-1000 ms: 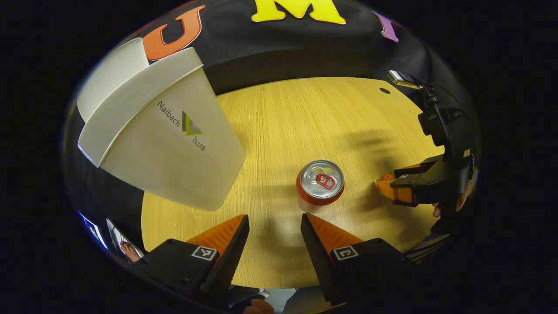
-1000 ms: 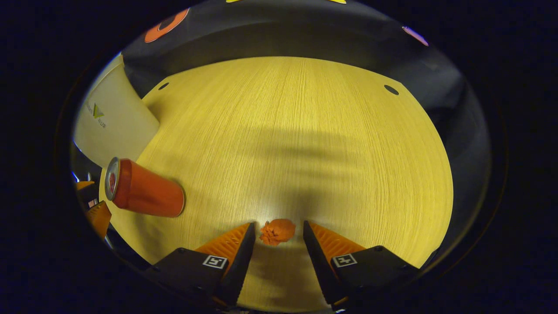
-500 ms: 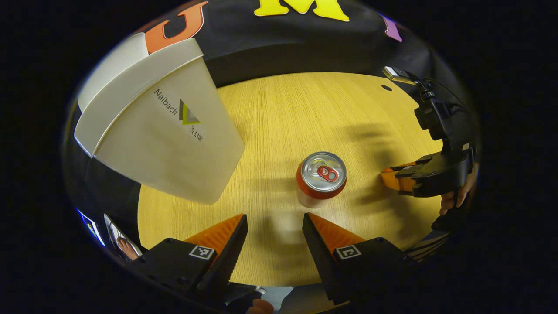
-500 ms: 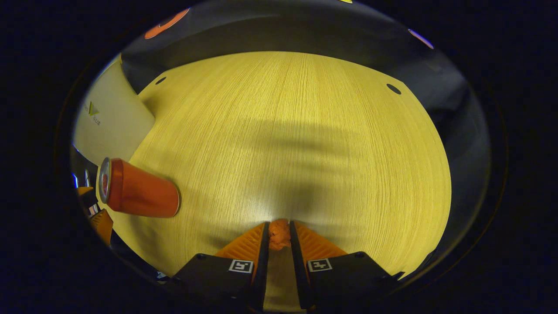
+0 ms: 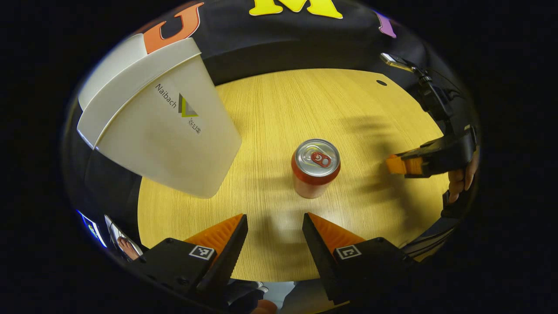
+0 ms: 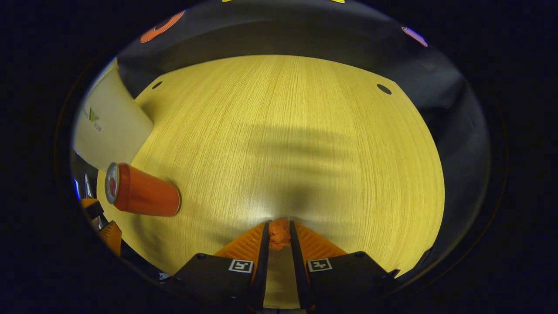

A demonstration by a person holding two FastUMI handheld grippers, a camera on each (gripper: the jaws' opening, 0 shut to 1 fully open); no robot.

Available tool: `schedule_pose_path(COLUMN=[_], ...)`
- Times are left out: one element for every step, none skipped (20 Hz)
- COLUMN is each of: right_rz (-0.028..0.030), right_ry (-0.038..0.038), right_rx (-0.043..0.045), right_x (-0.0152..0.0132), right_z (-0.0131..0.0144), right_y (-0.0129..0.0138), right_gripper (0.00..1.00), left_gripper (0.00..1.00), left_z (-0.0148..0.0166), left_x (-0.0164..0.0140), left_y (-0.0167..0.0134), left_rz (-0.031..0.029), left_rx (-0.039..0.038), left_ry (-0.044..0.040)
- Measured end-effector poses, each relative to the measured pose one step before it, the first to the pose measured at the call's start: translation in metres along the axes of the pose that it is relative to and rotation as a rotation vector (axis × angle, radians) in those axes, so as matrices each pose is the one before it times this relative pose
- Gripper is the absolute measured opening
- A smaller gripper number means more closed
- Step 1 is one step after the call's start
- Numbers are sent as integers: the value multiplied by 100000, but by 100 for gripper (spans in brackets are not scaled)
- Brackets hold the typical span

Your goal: Press the lid of the desktop garbage bin to open it, pick up the crumpled paper on the desktop and throw it into the bin, then pick up the pop can on the desktop and drop it into the bin, and finally close the garbage bin lid.

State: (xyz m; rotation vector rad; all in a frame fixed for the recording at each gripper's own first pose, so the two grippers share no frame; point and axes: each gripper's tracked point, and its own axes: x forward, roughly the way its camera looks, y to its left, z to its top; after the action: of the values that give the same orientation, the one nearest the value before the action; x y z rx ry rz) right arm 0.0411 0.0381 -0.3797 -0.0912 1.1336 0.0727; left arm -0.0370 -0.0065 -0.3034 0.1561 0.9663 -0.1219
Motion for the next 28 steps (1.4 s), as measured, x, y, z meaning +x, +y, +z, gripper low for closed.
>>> schedule_pose_path(right_rz=[-347, -456, -479, -610, -607, -602, -766, -623, -228, 315, 256, 459, 437, 593, 1085, 1333, 1161, 1153, 943, 1523, 1787, 1612, 2432, 2157, 1955, 2237, 2543, 2460], right_ry=[-1616, -1975, -2133, -2418, -2656, -2793, -3043, -2911, -2859, -2881, -2844, -2629, -2653, -2526, -2452, -2232, -2110, -1516, -1556, -1992, -1946, -2154, -1825, -1944, -2330, -2274, -1956, -1858], right_rx=[583, 394, 338, 348, 151, -25, -200, -341, -242, -23, 8, -323, -602, -598, -433, -220, -702, -1672, -1595, -842, -1002, -1121, -1445, -1950, -2279, -1986, -1878, -1423], right_x=[-677, -750, -863, -755, -759, -794, -718, -723, -579, -578, -619, -563, -594, -334, -316, -327, -343, -228, -70, -218, -190, -180, -112, -58, 19, 11, -63, -81], right_z=[424, 762, 772, 1063, 1069, 1281, 1246, 1414, 1295, 1588, 1487, 1491, 1399, 1492, 1021, 1181, 1187, 1090, 900, 1292, 1174, 1225, 961, 1373, 1335, 1420, 1151, 1131], right_y=[-416, -518, -367, -433, -376, -345, -280, -181, 55, 155, 126, 326, 279, 616, 756, 884, 809, 998, 1195, 1247, 1369, 1390, 1465, 1623, 1516, 1639, 1876, 1839], right_gripper=[30, 30, 31, 28, 31, 30, 30, 30, 30, 30, 30, 32, 30, 30, 30, 30, 30, 30, 29, 30, 30, 30, 29, 29, 29, 30, 29, 29], left_gripper=[86, 86, 86, 86, 86, 85, 86, 86, 85, 86, 86, 85, 85, 86, 86, 86, 86, 86, 86, 86, 86, 86, 86, 86, 86, 86, 86, 86], left_z=[-109, -24, -128, -95, -152, -90, -103, -40, -72, -39, -47, -69, -52, -112, -65, -82, -189, -152, -176, -180, -111, -54, -117, -80, -146, -138, -118, -154], left_x=[-170, -108, -107, -124, -35, -87, -133, -143, -173, -276, -175, -179, -194, -145, -178, -178, -157, -107, -107, -150, -222, -142, -77, -110, -69, -137, -77, -144], left_y=[-138, -195, -125, -171, -75, -79, -113, -68, -46, -92, 40, 160, 274, 181, 252, 210, 170, 225, 193, 225, 244, 230, 327, 377, 343, 389, 318, 331], left_rz=[-146, -283, -308, -238, -351, -121, -210, -321, -66, -8, -191, 287, 475, 277, 292, 274, -18, -69, -112, -120, 94, 83, 229, 389, 273, 428, 165, 130], left_rx=[528, 587, 443, 401, 298, 328, 128, 84, -45, -134, -71, 82, 74, -169, -452, -612, -892, -1132, -1244, -1131, -909, -663, -630, -627, -671, -810, -789, -983], left_ry=[-350, -149, -139, -48, 103, -145, -235, -235, -260, -297, -465, -276, -355, -136, -280, -172, -119, 36, 195, 147, -180, -419, -248, -47, 134, -19, -173, -180])
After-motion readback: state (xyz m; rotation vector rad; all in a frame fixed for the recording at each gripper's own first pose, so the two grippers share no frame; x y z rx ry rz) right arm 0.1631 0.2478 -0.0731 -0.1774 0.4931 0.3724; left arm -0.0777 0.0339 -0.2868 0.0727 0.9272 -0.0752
